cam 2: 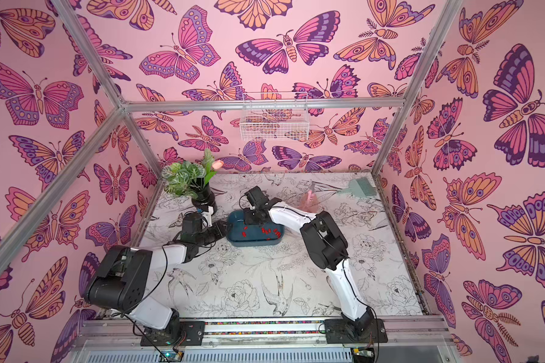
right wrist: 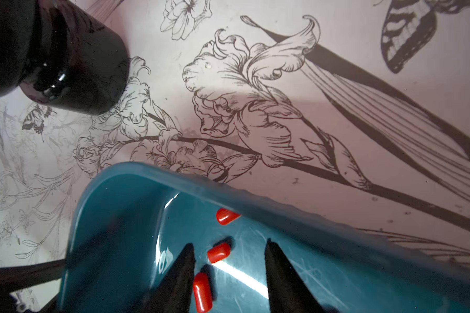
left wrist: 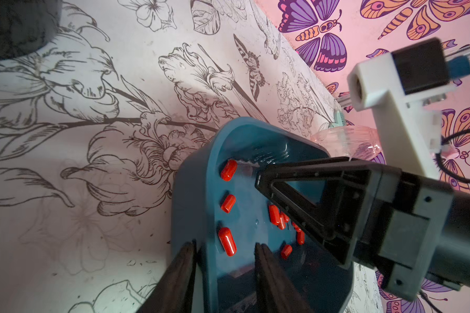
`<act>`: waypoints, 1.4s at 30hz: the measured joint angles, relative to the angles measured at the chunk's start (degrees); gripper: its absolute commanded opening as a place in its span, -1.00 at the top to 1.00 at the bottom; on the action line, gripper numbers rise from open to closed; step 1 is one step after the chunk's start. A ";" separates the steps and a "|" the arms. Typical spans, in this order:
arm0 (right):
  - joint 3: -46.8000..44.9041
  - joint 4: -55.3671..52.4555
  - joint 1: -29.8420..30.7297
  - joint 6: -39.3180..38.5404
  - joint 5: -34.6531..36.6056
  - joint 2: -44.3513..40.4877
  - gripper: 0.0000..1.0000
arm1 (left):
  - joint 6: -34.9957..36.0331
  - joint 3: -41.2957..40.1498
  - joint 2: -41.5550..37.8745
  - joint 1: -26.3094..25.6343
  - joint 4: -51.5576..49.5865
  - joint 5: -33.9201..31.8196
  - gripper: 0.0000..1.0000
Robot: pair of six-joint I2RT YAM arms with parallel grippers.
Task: Take the screw protection sleeves out of the storage box
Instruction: Pick up the screw protection sleeve from the storage box.
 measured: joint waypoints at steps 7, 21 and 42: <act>3.82 -2.19 0.92 -0.02 0.61 3.98 0.00 | 0.00 0.00 0.07 0.00 0.00 0.02 0.19; 8.04 -3.85 1.75 -0.09 3.04 6.75 0.09 | 0.00 0.00 0.07 0.00 0.00 0.02 0.19; 8.79 -4.15 2.40 -0.31 6.25 7.48 0.62 | 0.00 0.02 0.11 0.00 0.00 0.17 0.19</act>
